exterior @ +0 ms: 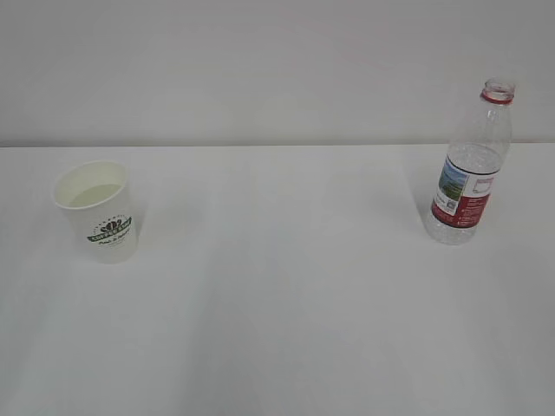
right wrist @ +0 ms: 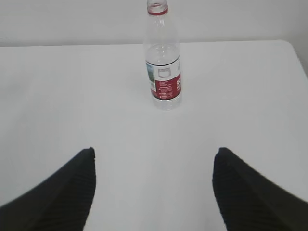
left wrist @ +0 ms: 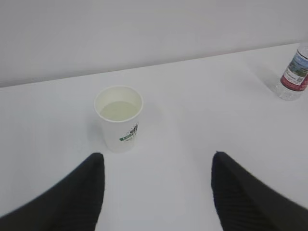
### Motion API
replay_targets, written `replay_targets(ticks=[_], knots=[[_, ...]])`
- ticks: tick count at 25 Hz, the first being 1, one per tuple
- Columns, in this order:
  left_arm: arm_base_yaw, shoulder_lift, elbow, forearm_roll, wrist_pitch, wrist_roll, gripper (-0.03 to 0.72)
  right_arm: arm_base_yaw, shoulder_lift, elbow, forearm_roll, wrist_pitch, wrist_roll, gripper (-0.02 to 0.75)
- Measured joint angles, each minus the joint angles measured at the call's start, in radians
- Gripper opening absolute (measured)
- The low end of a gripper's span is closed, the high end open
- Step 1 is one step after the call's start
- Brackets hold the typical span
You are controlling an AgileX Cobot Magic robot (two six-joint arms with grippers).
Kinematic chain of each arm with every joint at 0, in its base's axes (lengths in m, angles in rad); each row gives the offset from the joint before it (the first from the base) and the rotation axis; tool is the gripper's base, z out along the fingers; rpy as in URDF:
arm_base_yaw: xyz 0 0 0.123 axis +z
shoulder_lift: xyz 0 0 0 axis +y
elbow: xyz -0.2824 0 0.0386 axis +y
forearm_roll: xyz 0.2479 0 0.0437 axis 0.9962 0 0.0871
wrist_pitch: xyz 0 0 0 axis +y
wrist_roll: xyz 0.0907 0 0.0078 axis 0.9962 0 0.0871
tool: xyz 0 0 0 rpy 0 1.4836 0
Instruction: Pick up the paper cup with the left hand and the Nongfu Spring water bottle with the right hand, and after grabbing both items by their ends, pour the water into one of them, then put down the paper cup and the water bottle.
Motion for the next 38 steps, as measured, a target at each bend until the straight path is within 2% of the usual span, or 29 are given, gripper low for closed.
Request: replay_targets(ticks=[7,11,14,18,34,38], knots=[[0.000,-0.022,-0.019,-0.012,0.252,0.000,0.501,0.000,-0.062,-0.002,-0.010,0.137,0.000,0.568],[0.000,-0.058,-0.020,0.076,0.364,0.000,0.463,0.000,-0.114,-0.006,-0.046,0.182,0.000,0.568],[0.000,-0.109,-0.023,0.147,0.379,0.000,0.432,0.000,-0.160,-0.008,-0.064,0.184,0.000,0.568],[0.000,-0.185,-0.023,0.158,0.386,0.000,0.417,0.000,-0.214,-0.008,-0.082,0.188,0.000,0.568],[0.000,-0.323,0.006,0.111,0.517,0.000,0.412,0.000,-0.236,0.061,-0.082,0.198,0.041,0.568],[0.000,-0.357,0.023,0.104,0.532,0.000,0.411,0.000,-0.236,0.068,-0.112,0.188,0.041,0.568]])
